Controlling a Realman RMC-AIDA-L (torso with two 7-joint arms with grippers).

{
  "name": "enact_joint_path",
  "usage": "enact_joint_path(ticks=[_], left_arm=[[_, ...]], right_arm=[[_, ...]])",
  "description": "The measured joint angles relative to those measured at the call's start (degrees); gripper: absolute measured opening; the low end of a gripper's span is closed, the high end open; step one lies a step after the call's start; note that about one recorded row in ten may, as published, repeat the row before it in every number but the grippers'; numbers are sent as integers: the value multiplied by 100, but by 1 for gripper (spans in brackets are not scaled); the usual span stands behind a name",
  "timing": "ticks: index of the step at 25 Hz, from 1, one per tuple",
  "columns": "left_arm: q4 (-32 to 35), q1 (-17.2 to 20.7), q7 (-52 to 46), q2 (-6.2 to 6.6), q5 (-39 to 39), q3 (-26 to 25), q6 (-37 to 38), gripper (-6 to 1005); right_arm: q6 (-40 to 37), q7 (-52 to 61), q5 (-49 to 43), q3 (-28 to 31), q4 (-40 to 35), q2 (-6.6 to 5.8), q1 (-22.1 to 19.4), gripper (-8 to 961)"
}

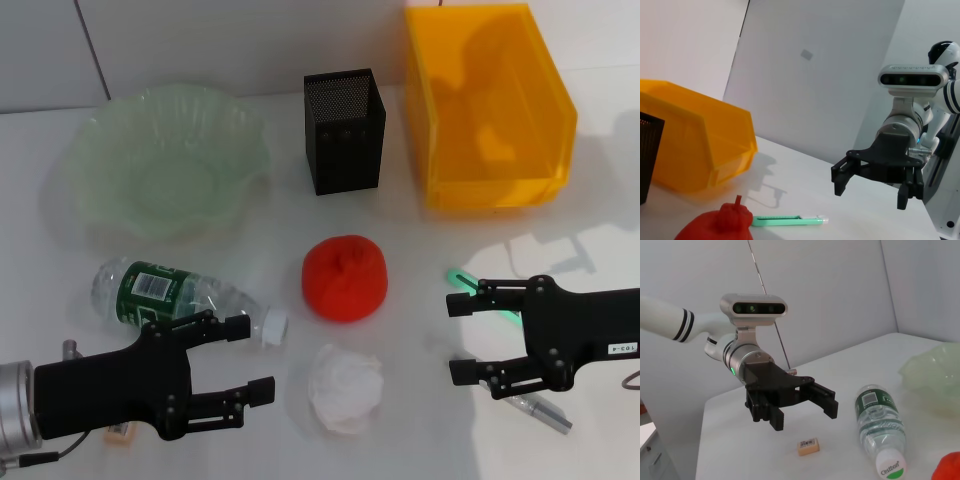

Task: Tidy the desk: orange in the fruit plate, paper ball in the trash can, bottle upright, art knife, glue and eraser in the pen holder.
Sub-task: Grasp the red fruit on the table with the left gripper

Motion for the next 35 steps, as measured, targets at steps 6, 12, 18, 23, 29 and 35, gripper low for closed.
enact_joint_path(ticks=[6, 12, 18, 23, 29, 35], left_arm=[[0, -33, 2, -7, 4, 0, 0, 826], [8, -41, 2, -10, -13, 0, 0, 825], [146, -45, 5, -61, -28, 0, 0, 824], [414, -159, -12, -139, -53, -134, -145, 824], [382, -377, -39, -165, -116, -366, -478, 823], [-75, -1052, 10, -211, -532, -361, -1480, 822]], right_arm=[[-10, -1, -15, -1, 0, 0, -7, 819], [-10, -12, -18, -2, 0, 0, -9, 819], [-12, -43, 5, 21, -78, 1, -139, 819], [-132, -40, -6, -11, -190, 0, -267, 819], [-424, -123, 11, 21, -254, -33, -580, 819], [-593, -131, -23, -26, -267, 34, -620, 818]])
